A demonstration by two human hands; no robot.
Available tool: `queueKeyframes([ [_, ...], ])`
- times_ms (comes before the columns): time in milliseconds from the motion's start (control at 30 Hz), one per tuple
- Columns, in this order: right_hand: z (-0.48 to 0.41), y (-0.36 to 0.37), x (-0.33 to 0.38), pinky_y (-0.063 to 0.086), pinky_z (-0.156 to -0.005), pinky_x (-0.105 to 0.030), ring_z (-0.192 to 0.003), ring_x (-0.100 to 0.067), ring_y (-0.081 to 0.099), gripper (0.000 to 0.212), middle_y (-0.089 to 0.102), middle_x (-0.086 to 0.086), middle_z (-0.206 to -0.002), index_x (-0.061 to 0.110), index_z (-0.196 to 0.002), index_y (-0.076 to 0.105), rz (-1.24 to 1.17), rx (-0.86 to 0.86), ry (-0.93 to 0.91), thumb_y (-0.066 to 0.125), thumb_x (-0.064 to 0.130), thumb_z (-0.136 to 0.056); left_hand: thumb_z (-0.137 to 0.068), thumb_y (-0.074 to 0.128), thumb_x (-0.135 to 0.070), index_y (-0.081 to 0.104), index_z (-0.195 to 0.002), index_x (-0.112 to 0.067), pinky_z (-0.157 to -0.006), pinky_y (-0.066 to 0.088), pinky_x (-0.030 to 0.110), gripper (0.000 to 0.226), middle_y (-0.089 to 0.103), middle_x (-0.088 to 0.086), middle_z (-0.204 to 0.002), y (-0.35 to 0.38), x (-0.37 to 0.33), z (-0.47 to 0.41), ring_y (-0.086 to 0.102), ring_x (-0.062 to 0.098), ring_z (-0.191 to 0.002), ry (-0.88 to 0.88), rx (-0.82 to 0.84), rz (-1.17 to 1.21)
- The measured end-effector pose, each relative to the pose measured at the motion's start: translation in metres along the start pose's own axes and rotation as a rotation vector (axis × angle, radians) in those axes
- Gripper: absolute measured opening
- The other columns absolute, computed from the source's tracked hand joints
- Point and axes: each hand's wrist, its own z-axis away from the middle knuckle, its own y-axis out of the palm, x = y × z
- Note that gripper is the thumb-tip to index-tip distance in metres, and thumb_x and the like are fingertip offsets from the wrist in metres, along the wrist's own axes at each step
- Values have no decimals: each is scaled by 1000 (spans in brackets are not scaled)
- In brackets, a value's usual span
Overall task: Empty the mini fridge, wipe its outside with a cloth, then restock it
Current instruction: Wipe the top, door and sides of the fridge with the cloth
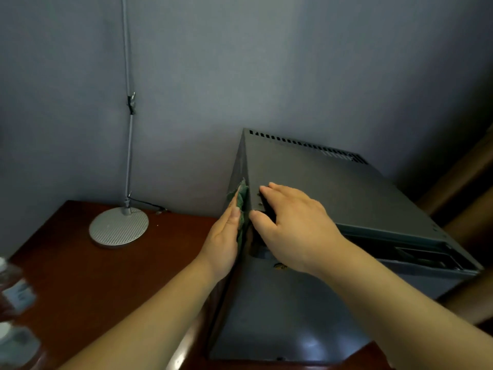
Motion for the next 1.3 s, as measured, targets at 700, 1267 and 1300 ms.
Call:
queueKeyframes([
  [700,-158,-11,-44,9,-126,-38,-155,-13,1,75,5,9,-169,35,-160,19,-3,176,20,35,70,-96,-110,26,-27,13,-152,-34,-112,11,1,44,16,-18,-160,-26,8,-134,12,-9,-145,13,161,-168],
  [1267,-216,-1,-43,2,-126,-38,-153,-7,-9,71,-6,16,-167,41,-159,4,35,217,113,24,69,-97,-110,24,-35,5,-160,-26,-128,8,39,54,6,-7,-169,-45,31,-266,4,5,-153,-17,200,-155],
  [1300,-216,0,-43,2,-126,-38,-153,-7,-9,71,-6,16,-167,41,-159,4,36,214,114,24,68,-97,-110,24,-37,5,-160,-26,-128,7,39,55,6,-6,-169,-46,32,-268,4,5,-153,-16,202,-162],
])
